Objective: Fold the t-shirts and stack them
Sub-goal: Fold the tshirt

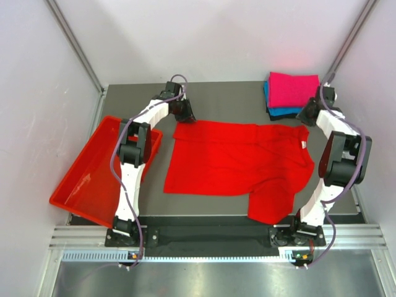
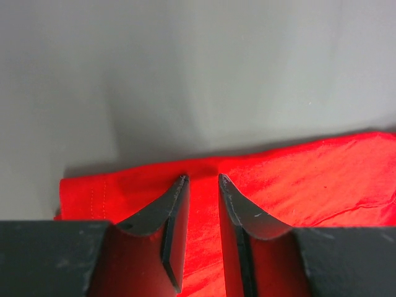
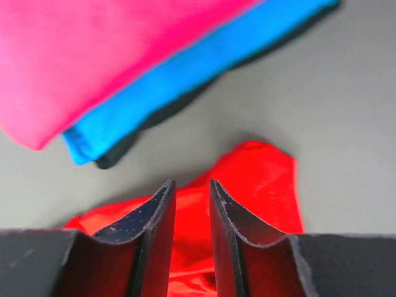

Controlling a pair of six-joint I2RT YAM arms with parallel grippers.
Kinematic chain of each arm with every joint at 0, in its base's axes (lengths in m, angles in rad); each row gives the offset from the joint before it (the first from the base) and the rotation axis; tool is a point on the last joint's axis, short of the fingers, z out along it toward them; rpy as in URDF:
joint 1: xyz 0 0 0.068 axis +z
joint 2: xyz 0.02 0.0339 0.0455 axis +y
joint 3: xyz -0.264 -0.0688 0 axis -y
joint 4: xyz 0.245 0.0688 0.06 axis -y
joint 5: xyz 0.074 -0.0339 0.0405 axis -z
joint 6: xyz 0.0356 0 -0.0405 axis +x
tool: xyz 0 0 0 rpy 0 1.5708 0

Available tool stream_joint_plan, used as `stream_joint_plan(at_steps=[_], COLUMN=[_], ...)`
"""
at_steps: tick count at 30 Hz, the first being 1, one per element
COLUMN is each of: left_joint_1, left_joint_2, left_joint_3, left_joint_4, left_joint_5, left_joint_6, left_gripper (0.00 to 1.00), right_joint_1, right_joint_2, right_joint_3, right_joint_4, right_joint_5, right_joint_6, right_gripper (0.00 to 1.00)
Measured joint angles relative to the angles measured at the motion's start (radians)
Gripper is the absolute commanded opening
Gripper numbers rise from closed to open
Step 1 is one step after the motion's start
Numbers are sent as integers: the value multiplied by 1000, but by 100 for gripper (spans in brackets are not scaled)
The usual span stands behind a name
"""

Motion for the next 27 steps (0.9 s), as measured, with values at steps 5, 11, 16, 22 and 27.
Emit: stream_joint_plan(at_steps=[5,11,16,22,27], left_joint_1=[0,0,0,0,-2], left_joint_2=[0,0,0,0,0], left_joint_3=[0,0,-7,-10,-10], left_joint_4=[1,1,10,17,16], left_joint_5=[-5,-10,-12,-19,-42], left_joint_6=[0,0,-2,-5,-4], left_gripper=[30,30,29,29,29], right_joint_1=[68,85,84,75,39], right_joint_2=[46,108,138,141,111], right_joint_3=[84,101,101,97,15], right_joint_4=[-45,-105,-135,-126,-62], right_joint_5=[79,174,219,253,257], right_joint_6=[-25,-57,-75,-81,-73], right_gripper=[30,29,22,0,0])
